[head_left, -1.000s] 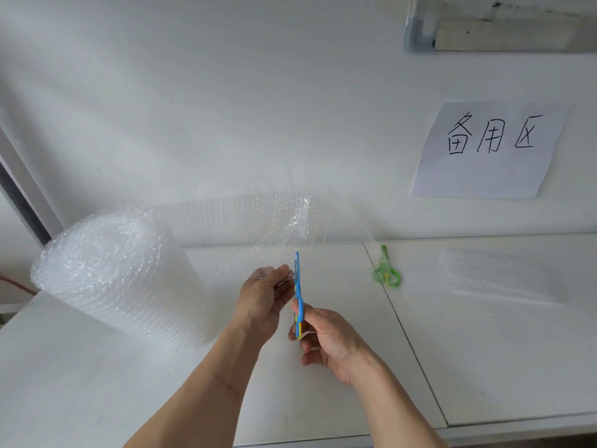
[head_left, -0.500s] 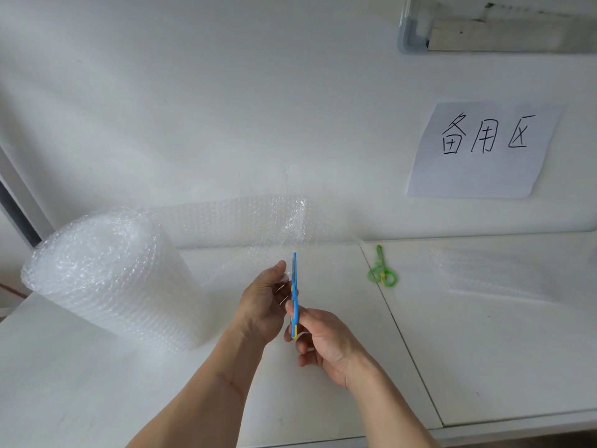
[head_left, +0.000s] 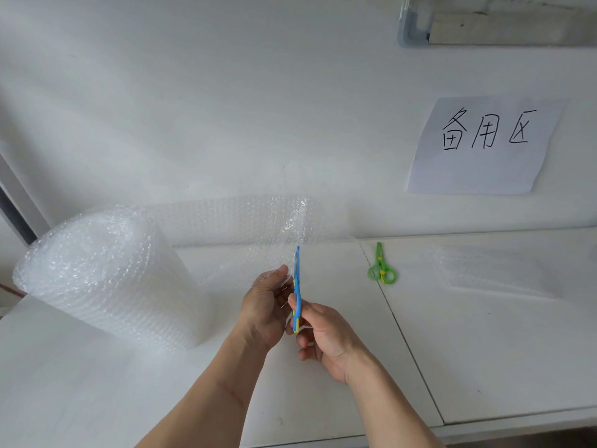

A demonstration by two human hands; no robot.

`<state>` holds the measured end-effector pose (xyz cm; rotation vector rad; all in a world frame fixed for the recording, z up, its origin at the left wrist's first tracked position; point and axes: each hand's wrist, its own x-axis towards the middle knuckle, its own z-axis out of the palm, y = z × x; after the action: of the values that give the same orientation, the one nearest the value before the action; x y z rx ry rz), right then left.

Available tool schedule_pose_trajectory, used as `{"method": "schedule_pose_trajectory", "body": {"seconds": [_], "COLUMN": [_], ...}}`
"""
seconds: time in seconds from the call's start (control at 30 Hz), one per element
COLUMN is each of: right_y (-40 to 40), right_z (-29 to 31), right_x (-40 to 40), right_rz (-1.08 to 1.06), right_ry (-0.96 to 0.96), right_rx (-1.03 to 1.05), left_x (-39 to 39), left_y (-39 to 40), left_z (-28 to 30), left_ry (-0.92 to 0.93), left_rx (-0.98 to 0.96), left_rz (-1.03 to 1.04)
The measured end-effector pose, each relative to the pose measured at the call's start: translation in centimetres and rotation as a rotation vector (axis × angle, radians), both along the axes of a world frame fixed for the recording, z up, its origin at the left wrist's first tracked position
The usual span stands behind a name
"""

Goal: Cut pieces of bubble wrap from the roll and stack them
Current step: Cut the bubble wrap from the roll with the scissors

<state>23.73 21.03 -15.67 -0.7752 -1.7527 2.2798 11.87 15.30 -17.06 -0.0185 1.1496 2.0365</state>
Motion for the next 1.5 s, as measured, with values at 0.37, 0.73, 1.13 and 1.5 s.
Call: {"method": "schedule_pose_trajectory", "body": {"seconds": [0.37,0.73,1.13,1.5], "right_y": [0.0,0.2,0.0,-0.1], "right_z": [-0.2,-0.3,-0.3,-0.7], "right_x": [-0.2,-0.5,-0.6,-0.7], "right_rz": [-0.004,-0.018,0.017,0.036], "right_ry": [0.009,-0.007,-0.017,-0.028], "right_rx": [0.054,0.018,0.034,0.090], "left_x": [-0.5,0.3,0.3,-0.2], "left_y": [-0.3,0.4,0.1,0.0], "left_z": [-0.5,0.1,-0.3,-1.6], "left_ry": [-0.018,-0.038,-0.029,0.068], "left_rx": [0.015,0.020,0.049,0.146], "left_rz": [0.018,0.021,0.004,0.011]}}
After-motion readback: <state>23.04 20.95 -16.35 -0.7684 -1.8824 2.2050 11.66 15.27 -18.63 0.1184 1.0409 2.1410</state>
